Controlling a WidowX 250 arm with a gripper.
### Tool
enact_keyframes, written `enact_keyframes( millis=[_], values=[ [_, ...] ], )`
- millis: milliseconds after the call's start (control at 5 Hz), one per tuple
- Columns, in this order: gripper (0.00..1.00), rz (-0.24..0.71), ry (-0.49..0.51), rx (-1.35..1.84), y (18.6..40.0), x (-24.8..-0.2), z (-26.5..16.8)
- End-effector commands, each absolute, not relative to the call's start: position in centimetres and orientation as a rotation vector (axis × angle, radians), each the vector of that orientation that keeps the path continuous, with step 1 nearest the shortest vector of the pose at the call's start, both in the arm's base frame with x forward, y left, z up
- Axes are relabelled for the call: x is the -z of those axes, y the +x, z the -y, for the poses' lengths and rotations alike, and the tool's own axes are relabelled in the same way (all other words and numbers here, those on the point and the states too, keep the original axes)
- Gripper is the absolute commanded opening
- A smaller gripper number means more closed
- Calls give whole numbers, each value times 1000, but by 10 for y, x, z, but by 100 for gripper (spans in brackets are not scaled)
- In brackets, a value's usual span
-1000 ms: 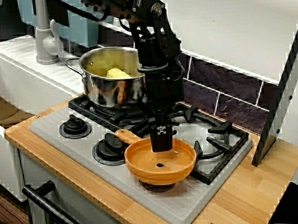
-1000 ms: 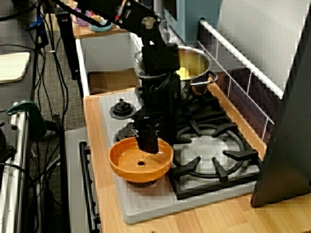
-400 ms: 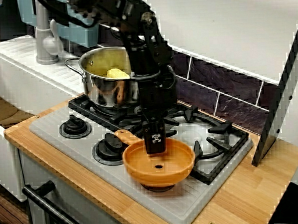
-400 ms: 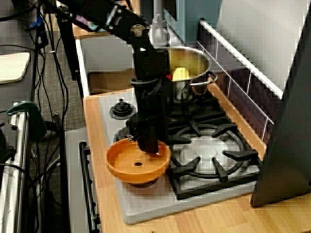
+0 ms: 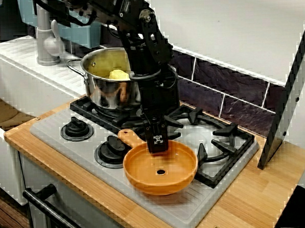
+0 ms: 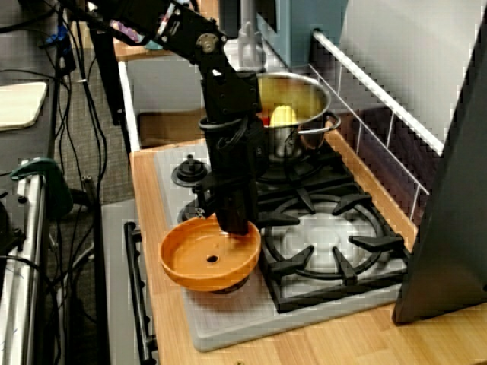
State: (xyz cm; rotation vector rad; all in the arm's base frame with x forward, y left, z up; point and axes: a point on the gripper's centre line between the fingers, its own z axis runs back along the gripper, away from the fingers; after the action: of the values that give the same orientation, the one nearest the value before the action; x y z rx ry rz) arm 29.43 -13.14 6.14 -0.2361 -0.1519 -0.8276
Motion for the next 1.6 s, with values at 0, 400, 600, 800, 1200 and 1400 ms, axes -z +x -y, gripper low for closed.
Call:
enact_keyframes(
  millis=[0,400,600,800,1200,1400],
  values=[
    [0,173,-300,774,296,-96,131],
    [0,196,-283,543,293,-108,133],
    [0,228,-188,357,290,-106,128],
    [0,252,-142,198,290,-114,119],
    [0,235,-131,35,295,-119,108],
    [0,223,-108,-128,298,-118,102]
  ],
)
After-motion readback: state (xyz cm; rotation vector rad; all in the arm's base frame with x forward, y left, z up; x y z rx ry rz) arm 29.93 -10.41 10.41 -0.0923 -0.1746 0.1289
